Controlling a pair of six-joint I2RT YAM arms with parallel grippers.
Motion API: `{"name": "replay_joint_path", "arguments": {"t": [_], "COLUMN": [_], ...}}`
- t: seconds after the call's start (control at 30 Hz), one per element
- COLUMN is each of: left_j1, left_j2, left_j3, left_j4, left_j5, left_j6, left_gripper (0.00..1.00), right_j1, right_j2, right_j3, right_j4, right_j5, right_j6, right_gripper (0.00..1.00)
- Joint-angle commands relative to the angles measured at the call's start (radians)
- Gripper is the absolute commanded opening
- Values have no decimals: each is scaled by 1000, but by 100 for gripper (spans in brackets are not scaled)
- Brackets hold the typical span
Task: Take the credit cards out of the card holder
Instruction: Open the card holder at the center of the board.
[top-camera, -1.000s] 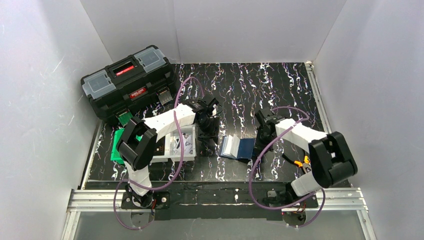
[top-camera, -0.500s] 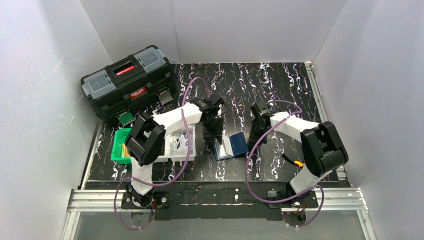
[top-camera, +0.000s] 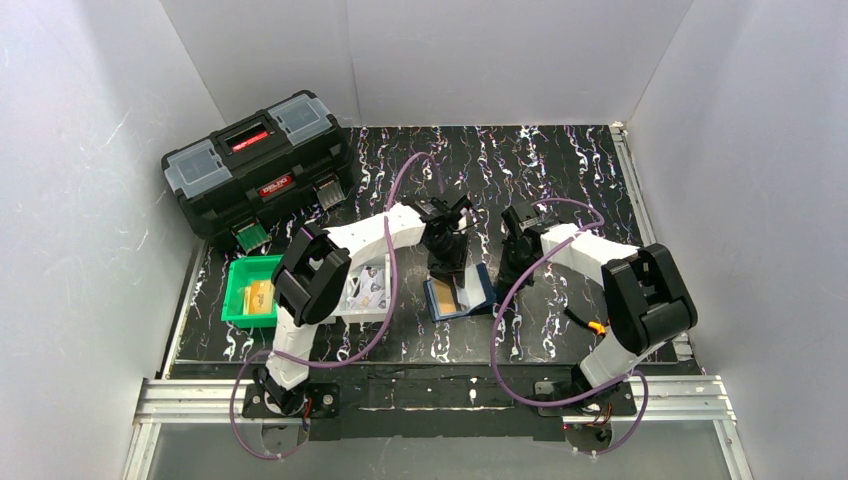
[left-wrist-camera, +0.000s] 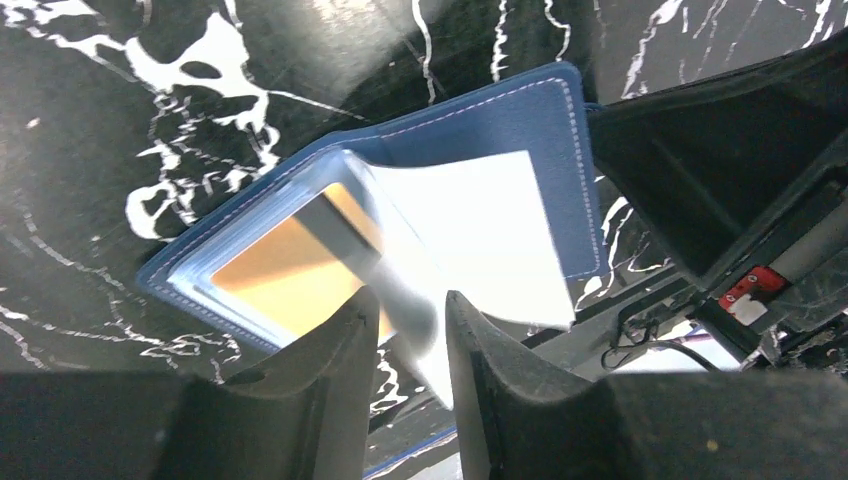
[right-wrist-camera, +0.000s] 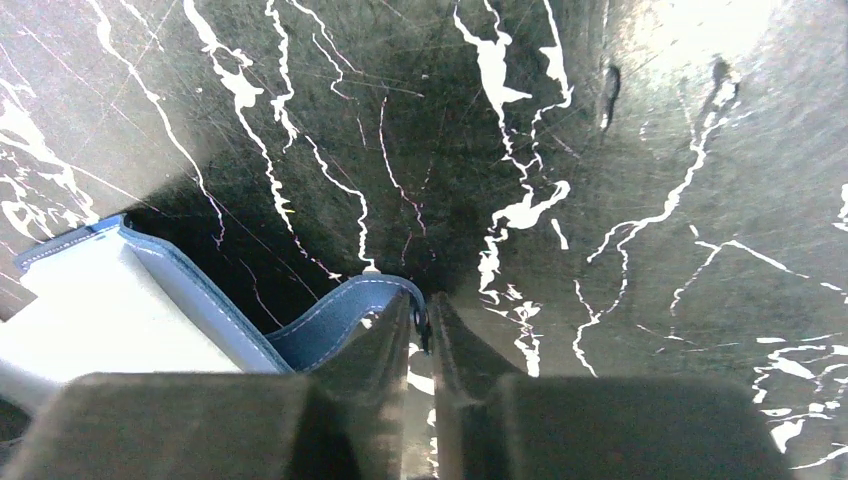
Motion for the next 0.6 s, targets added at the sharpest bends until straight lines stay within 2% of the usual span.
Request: {"name": "replay_joint_path", "arguments": {"t": [0.0,0.17,0.33,0.47,0.57], "left_j1": [-20,-22,-21,-23,-23], "left_j2": [24,53,73,87,100], "left_j3": [43,66,105,136,146], "left_j4": [-11,-7,-2,8,24], "left_j5": [36,48,66,97,124], "left_j6": [-14,-23,-22,-25,-36], "left_gripper": [30,29,30,36,39], "right_j1": [-4,-4,-4,-4,-4], "right_j2": [-45,-104,-196,-275,-323], "right_j3": [31,52,55,43,31], "right_j4": [-18,-70,-121,-155,-172], "right_j5": [26,34,82,95,103], "right_j6": [-37,-44,-42,-38,-35], "right_gripper": [26,46,51,62,64]}}
